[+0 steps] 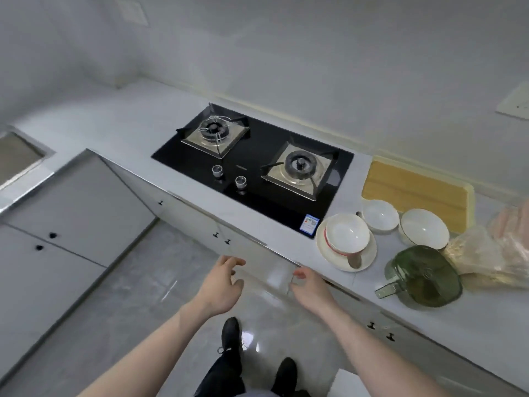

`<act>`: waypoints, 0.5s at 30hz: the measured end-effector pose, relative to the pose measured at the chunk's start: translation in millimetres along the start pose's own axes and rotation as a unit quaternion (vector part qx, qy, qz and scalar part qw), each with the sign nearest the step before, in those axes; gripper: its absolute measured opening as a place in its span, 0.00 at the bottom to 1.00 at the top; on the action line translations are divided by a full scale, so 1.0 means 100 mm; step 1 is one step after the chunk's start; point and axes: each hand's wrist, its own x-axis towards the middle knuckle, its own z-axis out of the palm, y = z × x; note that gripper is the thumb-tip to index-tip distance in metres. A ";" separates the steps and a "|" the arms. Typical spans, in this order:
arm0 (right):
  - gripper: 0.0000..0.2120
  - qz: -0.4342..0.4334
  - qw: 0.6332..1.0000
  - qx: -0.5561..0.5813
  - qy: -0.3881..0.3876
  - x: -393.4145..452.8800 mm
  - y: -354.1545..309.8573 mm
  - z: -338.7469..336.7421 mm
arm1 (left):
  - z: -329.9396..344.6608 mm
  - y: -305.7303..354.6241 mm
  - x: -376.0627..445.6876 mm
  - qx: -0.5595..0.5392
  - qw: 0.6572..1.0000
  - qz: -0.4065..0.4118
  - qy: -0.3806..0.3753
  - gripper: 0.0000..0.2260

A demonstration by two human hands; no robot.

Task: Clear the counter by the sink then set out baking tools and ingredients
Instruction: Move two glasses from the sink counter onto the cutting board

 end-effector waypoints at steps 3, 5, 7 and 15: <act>0.19 -0.078 0.996 -0.039 -0.031 -0.07 -0.54 0.23 | -0.42 -0.30 -0.30 0.011 0.998 -0.027 0.055 0.19; 0.18 -0.128 0.988 -0.069 -0.049 -0.14 -0.91 0.40 | -0.69 -0.50 -0.47 0.000 0.995 -0.041 0.089 0.19; 0.17 -0.168 0.980 -0.083 -0.068 -0.23 -1.27 0.59 | -0.95 -0.70 -0.65 -0.015 0.991 -0.052 0.125 0.18; 0.12 -0.287 0.946 -0.073 -0.129 -0.67 -2.65 1.75 | -2.00 -1.66 -1.48 -0.049 0.966 -0.075 0.244 0.17</act>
